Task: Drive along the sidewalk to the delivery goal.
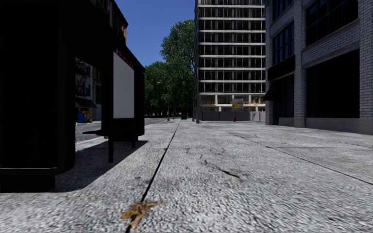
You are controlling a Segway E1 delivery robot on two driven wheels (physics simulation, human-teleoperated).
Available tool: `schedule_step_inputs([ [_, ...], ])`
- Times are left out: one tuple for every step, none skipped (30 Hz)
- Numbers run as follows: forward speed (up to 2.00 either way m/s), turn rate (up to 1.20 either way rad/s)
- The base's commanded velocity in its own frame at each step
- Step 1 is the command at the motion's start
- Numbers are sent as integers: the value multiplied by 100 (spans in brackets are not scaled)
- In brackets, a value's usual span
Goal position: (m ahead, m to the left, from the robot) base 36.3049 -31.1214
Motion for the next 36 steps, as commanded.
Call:
schedule_step_inputs([
  [200,0],
  [200,0],
  [200,0],
  [200,0],
  [200,0],
  [200,0],
  [200,0],
  [200,0],
  [200,0],
  [200,0],
  [200,0],
  [200,0],
  [200,0],
  [200,0],
  [200,0],
  [200,0],
  [200,0],
  [200,0],
  [200,0],
  [200,0],
  [200,0],
  [200,0],
  [200,0],
  [200,0],
  [200,0],
  [200,0],
  [200,0],
  [200,0],
  [200,0],
  [200,0],
  [200,0],
  [200,0],
  [200,0],
  [200,0],
  [200,0],
  [200,0],
])
